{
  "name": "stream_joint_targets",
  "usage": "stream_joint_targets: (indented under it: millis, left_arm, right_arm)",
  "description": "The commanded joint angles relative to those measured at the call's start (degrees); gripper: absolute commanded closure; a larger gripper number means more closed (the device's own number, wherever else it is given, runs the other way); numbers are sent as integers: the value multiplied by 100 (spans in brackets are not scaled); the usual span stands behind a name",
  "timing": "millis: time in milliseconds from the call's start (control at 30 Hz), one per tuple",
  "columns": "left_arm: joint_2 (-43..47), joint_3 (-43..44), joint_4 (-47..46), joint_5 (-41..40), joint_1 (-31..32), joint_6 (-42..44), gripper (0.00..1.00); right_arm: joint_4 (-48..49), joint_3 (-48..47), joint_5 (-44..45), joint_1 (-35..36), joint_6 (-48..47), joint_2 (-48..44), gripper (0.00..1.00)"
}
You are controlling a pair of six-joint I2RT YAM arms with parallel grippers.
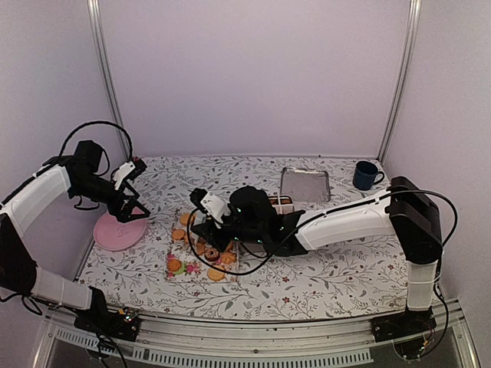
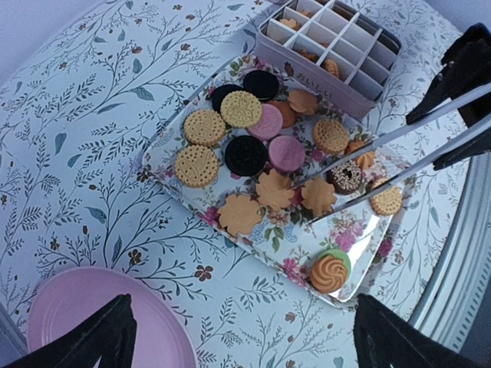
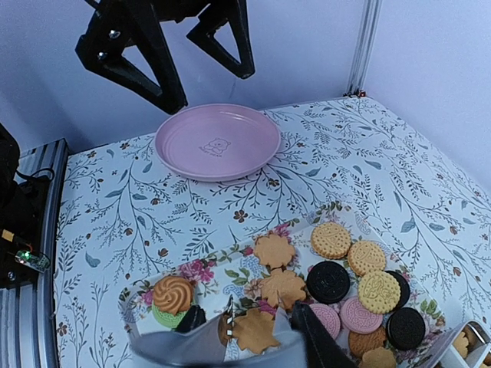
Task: Pack the cookies
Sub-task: Pick up the fake cookies from the plate, then place the fake cookies in the empty pocket of the box.
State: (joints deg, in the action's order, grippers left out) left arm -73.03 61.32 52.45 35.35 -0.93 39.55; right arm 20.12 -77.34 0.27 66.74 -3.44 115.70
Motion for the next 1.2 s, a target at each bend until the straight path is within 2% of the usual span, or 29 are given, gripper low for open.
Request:
stream_joint_targets:
  millis: [0, 133, 267, 333, 467, 1167]
  left_arm:
    - [-49, -17, -108, 94, -68, -36, 1]
    - [-77, 2, -109, 121, -65, -72, 1]
    - [-68, 13, -111, 108, -65, -77, 1]
    - [-64, 14, -105, 84, -68, -71, 1]
    - [-65, 66, -99, 67, -66, -88, 1]
    - [-122, 161, -46, 108, -68, -44, 1]
  right_arm:
    - [-159, -97, -62, 114, 115, 114, 74]
    - [-253, -199, -8, 121, 107, 74, 79]
    - [-287, -378, 36, 127, 35, -84, 80]
    - [-301, -479, 83, 105, -18, -227, 84]
    - [-298, -475, 7, -45, -30, -617, 85]
    - [-325, 2229, 780, -1151, 178, -3233, 85]
